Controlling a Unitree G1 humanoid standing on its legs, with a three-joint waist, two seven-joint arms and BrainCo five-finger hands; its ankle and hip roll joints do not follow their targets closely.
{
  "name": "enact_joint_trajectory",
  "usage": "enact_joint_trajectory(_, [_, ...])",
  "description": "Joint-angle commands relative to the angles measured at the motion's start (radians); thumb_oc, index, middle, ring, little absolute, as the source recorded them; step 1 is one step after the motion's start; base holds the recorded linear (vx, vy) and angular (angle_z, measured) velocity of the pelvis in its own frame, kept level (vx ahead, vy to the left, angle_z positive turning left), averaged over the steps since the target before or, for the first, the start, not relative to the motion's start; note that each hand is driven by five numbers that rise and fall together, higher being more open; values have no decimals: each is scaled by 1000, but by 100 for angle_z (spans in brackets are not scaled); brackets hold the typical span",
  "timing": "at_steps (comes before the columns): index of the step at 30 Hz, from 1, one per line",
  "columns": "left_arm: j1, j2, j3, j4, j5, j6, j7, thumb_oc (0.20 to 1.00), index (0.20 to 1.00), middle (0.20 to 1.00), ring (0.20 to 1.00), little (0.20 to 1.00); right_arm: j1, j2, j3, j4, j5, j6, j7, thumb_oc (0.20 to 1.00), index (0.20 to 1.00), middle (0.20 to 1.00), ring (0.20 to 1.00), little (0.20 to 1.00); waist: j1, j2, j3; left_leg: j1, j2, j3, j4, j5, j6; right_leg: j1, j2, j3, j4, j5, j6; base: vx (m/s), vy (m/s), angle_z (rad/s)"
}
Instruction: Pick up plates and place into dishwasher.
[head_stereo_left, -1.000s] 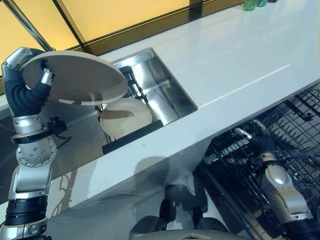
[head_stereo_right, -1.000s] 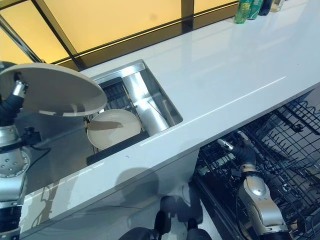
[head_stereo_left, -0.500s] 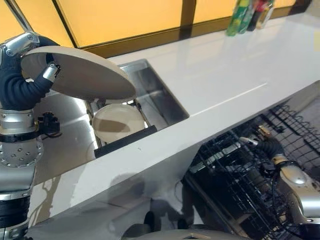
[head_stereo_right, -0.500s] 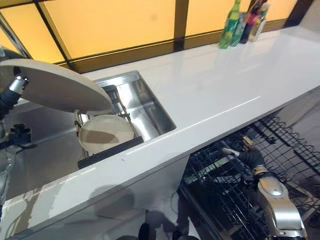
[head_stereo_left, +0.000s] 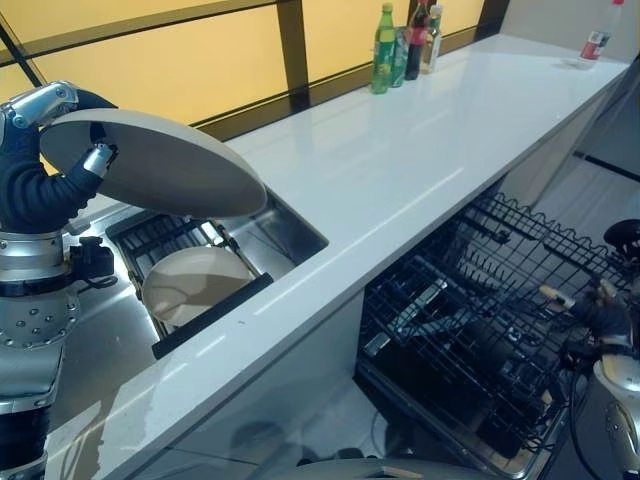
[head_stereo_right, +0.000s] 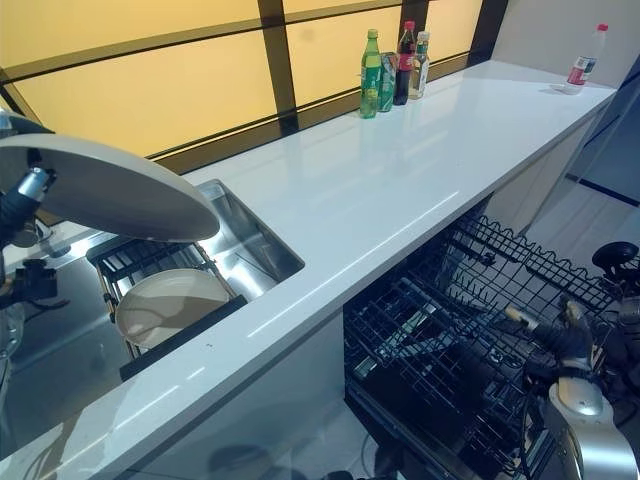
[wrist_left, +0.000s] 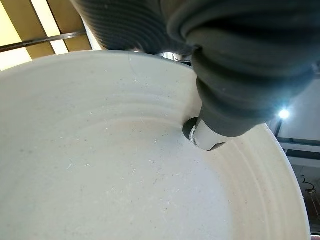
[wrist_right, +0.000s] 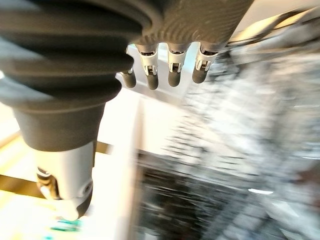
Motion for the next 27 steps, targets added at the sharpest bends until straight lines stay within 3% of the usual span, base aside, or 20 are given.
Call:
enact_joint_trajectory(1, [-106,20,-52,33,-63,-4,42,200,200,200,200,200,-163,-83,41,-134,-61,-244,-35,1000,1000,1000,1000,1000,48,-22,-28,-29,18,-67,10,13,-16,-43,-37,-29,71,21,58,0,0,0])
enact_joint_trajectory(4, [-137,-33,-101,27,-88,-8,32,200,200,200,200,200,-239,-77,116,-182,-79,-388,27,1000,1000,1000,1000,1000,70,-25,-37,-33,13,-76,12,12,-16,-36,-45,-46,65,17,60,2,5,1])
enact_joint_trajectory(7, [-172,-83,-144,24,-103,-3,27,200,200,200,200,200,-295,-66,186,-213,-62,-413,123,1000,1000,1000,1000,1000,87,-33,-48,-38,8,-89,12,16,-16,-28,-50,-62,56,18,61,18,7,9])
enact_joint_trajectory(15, [-249,-199,-281,15,-130,38,-23,200,200,200,200,200,-405,14,392,-243,7,-359,306,1000,1000,1000,1000,1000,132,-55,-71,-52,-4,-134,7,29,-14,-13,-59,-110,39,20,58,19,-11,27])
enact_joint_trajectory(21, [-270,-233,-339,9,-120,51,-23,200,200,200,200,200,-467,77,528,-237,-6,-304,361,1000,1000,1000,1000,1000,156,-60,-73,-56,-10,-153,6,35,-14,-6,-61,-127,37,18,56,8,-8,17])
enact_joint_trajectory(27, [-270,-227,-350,1,-116,69,-19,200,200,200,200,200,-477,80,579,-240,11,-266,393,1000,1000,1000,1000,1000,165,-62,-76,-59,-10,-157,6,40,-15,-2,-61,-134,37,16,54,13,-9,7])
